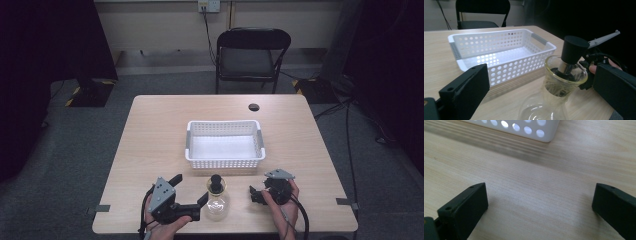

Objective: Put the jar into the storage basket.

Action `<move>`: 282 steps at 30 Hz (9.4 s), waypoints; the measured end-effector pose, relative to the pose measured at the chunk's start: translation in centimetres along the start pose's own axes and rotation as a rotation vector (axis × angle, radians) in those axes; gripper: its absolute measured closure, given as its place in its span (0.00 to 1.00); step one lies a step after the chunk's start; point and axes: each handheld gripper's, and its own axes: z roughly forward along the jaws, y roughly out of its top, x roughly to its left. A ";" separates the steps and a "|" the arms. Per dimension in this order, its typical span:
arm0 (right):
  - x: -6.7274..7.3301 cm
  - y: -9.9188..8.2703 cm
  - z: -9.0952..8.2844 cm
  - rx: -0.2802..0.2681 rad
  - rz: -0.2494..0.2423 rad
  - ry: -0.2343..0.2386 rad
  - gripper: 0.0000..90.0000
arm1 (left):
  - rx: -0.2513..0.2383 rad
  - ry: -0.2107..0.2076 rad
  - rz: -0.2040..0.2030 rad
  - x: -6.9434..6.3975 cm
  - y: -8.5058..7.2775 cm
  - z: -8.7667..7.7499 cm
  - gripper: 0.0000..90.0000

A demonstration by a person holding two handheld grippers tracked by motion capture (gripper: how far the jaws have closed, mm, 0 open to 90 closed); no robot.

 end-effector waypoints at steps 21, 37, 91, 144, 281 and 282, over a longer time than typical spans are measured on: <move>0.0 0.0 0.0 -0.001 0.001 0.000 0.00 | 0.067 -0.112 0.116 -1.5 -1.1 3.8 0.25; 0.0 0.0 0.0 0.000 0.001 0.000 0.00 | 0.049 -0.133 0.122 -1.1 -2.2 5.0 0.49; 0.0 0.0 0.0 0.000 0.001 0.000 0.00 | -0.009 -0.053 0.141 0.5 2.5 4.7 0.50; 0.0 0.0 0.0 0.000 0.000 0.000 0.00 | -0.027 0.060 0.171 4.8 10.4 11.1 0.49; 0.0 0.0 0.0 0.000 0.000 0.000 0.00 | 0.097 0.144 0.005 6.0 5.0 11.1 0.00; 0.0 0.0 0.0 0.000 0.000 0.000 0.00 | 0.093 0.143 0.001 6.0 5.0 11.0 0.00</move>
